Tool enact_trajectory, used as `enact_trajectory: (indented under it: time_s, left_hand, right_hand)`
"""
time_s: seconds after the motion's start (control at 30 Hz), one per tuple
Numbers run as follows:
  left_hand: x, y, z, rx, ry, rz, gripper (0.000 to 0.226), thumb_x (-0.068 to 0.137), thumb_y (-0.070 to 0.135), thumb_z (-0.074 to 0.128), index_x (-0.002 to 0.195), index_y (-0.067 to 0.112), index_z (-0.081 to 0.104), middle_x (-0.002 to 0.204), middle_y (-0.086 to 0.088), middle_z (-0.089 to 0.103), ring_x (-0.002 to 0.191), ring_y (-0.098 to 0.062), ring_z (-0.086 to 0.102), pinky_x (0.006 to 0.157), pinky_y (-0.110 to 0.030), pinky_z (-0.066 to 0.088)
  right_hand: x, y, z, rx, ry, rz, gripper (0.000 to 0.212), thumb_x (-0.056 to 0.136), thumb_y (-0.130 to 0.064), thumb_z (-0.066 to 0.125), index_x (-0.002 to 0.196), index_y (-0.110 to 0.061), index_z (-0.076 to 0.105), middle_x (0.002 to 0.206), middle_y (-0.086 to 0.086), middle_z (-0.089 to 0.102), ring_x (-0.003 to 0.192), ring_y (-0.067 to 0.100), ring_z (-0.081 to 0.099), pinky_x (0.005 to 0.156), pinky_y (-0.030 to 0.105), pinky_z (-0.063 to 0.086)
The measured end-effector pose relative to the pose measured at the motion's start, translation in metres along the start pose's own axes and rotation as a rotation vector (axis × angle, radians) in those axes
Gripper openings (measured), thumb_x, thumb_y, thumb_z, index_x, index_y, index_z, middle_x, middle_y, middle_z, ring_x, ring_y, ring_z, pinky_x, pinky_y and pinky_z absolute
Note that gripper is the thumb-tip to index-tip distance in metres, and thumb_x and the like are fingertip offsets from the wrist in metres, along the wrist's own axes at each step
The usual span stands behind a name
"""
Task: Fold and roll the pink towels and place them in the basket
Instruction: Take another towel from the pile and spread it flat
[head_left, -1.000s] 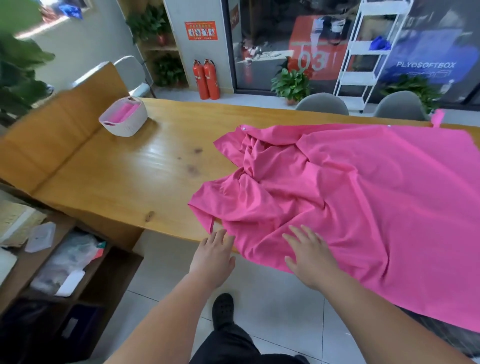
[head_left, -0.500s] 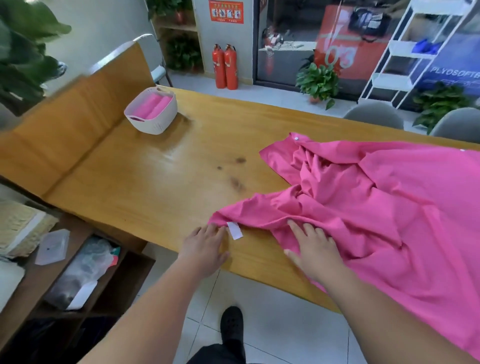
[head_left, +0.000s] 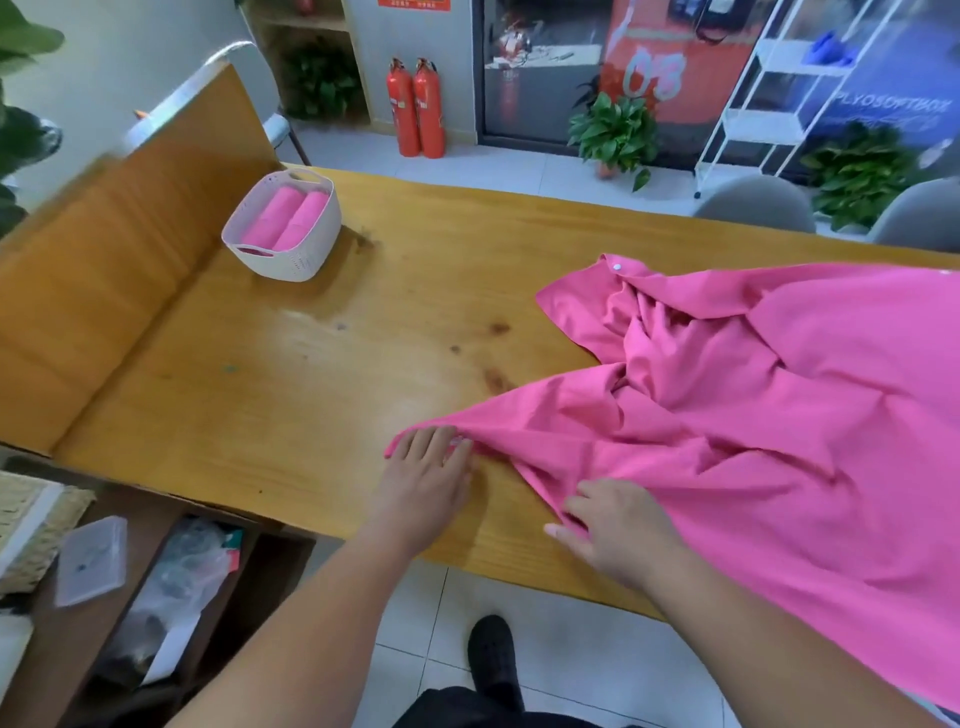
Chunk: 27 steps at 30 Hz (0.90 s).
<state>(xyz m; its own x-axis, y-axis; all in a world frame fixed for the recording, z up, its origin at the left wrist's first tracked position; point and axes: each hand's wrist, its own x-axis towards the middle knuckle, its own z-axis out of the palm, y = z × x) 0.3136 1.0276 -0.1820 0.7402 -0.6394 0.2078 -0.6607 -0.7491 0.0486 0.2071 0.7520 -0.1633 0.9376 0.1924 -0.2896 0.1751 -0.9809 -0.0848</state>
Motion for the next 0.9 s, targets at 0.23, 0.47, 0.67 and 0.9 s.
enact_trajectory:
  time_s: [0.23, 0.47, 0.67, 0.9]
  left_hand:
    - [0.016, 0.030, 0.021, -0.175, -0.065, 0.174, 0.043, 0.104, 0.039, 0.053, 0.141, 0.018, 0.060, 0.151, -0.009, 0.056, 0.140, -0.031, 0.048, 0.118, -0.050, 0.039]
    - [0.018, 0.033, 0.027, -0.132, -0.158, 0.151, 0.038, 0.105, 0.041, 0.048, 0.129, 0.017, 0.063, 0.111, -0.002, 0.070, 0.095, -0.027, 0.067, 0.074, -0.042, 0.055]
    - [0.009, 0.026, 0.022, -0.095, -0.120, 0.235, 0.045, 0.104, 0.046, 0.050, 0.137, 0.018, 0.062, 0.136, -0.002, 0.066, 0.124, -0.025, 0.061, 0.098, -0.044, 0.053]
    - [0.012, 0.007, 0.013, 0.072, -0.058, 0.031, 0.026, 0.102, 0.036, 0.048, 0.088, 0.018, 0.061, 0.073, -0.004, 0.066, 0.059, -0.030, 0.062, 0.068, -0.041, 0.039]
  right_hand:
    - [-0.006, -0.010, -0.001, 0.117, 0.147, 0.042, 0.041, 0.101, -0.062, 0.042, 0.101, -0.031, 0.069, 0.095, -0.007, 0.065, 0.090, 0.022, 0.063, 0.071, 0.037, 0.050]
    - [-0.003, -0.016, 0.005, 0.200, 0.170, 0.130, 0.045, 0.101, -0.062, 0.039, 0.125, -0.028, 0.058, 0.091, -0.004, 0.071, 0.087, 0.024, 0.067, 0.079, 0.042, 0.052]
    - [0.003, -0.017, 0.013, 0.071, 0.140, 0.270, 0.052, 0.097, -0.054, 0.054, 0.141, -0.025, 0.059, 0.143, 0.006, 0.059, 0.132, 0.031, 0.054, 0.102, 0.049, 0.050]
    - [0.001, -0.022, 0.007, 0.127, 0.023, 0.033, 0.074, 0.097, -0.065, 0.023, 0.165, -0.034, 0.028, 0.174, -0.005, 0.020, 0.159, 0.023, 0.021, 0.129, 0.043, 0.020]
